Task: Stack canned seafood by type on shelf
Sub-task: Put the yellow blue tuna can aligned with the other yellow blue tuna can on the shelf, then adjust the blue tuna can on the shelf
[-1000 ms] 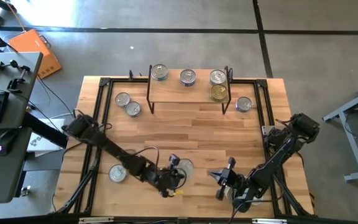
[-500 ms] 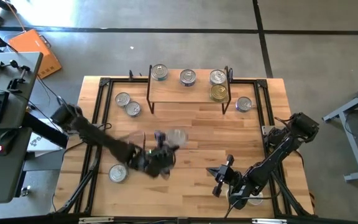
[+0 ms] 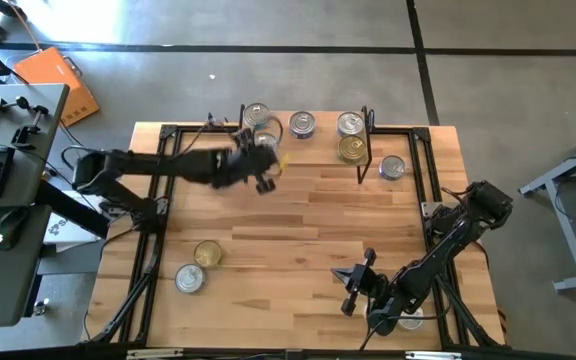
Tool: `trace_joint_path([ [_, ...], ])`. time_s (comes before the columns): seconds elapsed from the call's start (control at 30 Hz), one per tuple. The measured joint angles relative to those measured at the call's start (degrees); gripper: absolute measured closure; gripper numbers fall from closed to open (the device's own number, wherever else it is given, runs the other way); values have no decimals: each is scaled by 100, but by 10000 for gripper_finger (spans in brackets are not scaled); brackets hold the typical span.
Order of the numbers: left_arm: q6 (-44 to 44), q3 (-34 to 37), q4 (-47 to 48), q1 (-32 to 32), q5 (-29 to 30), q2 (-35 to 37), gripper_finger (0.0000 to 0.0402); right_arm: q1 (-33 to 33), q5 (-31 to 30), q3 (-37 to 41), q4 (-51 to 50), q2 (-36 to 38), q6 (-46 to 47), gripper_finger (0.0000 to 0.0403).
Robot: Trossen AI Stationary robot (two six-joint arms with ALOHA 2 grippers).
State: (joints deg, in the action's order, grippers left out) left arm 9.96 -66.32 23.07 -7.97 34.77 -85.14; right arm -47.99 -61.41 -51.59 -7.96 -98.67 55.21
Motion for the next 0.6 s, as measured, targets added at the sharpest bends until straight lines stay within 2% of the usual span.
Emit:
trace_joint_path([
  [0.17,-90,7,-25,-663,-684,-4,401,-4,6,0,3,0,-1,402],
  [0.33,-99,7,42,-852,-902,-4,391,-4,9,0,1,-2,-13,402],
  [0.5,48,-20,406,-852,-908,37,344,0,9,0,-1,0,-19,402],
  [0.6,48,-274,665,-836,-816,45,309,0,-9,0,1,-1,-21,402],
])
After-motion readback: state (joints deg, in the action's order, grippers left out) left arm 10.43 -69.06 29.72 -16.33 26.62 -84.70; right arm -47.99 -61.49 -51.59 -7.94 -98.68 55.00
